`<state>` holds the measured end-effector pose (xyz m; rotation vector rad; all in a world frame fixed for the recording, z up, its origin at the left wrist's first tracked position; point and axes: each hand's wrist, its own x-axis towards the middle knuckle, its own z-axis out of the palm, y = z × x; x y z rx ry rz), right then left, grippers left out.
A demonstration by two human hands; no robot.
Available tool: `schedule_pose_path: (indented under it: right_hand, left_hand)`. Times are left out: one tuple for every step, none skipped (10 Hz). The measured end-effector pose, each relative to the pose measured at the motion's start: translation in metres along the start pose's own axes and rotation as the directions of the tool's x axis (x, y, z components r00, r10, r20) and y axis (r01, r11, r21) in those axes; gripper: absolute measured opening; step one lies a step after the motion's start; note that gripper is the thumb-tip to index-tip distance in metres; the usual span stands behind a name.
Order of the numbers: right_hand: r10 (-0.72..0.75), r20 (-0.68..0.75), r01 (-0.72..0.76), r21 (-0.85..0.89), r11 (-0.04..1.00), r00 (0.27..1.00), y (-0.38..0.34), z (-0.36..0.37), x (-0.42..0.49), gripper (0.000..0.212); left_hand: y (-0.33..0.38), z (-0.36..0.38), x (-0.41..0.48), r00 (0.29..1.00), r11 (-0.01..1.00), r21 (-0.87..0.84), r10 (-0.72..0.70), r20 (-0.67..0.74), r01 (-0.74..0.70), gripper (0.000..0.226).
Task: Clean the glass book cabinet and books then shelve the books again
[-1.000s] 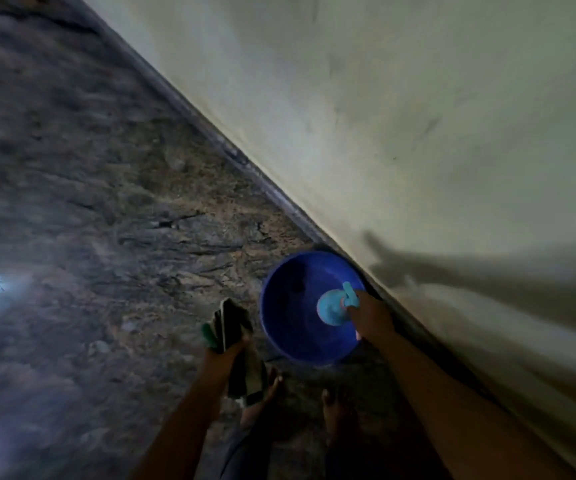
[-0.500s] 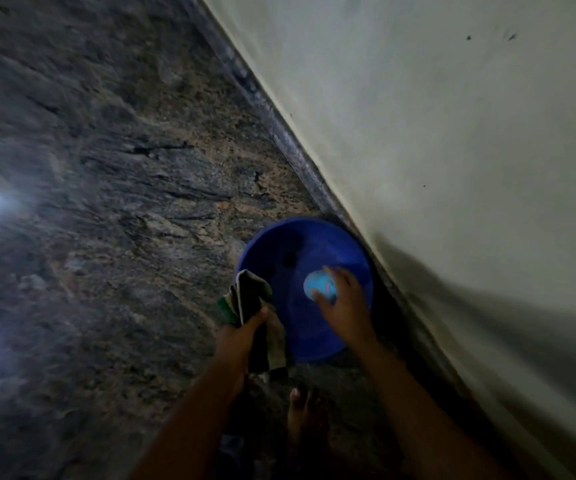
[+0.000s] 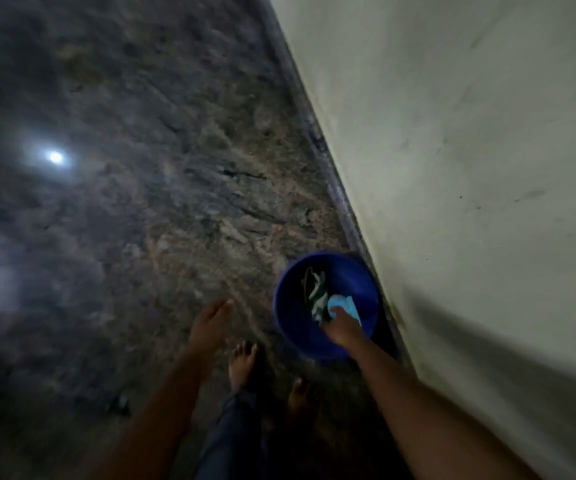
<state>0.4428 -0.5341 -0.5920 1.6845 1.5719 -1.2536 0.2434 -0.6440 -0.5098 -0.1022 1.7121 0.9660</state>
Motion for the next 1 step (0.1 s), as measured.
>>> schedule_pose_path:
  right_hand:
    - [-0.137, 0.142, 0.141, -0.014, 0.990, 0.980, -0.0663, -0.0191, -0.0894, 0.031]
  left_hand:
    - [0.0273, -0.0747, -0.0572, 0.999, 0.991, 0.129, -0.016, -0.050, 0.023, 0.016]
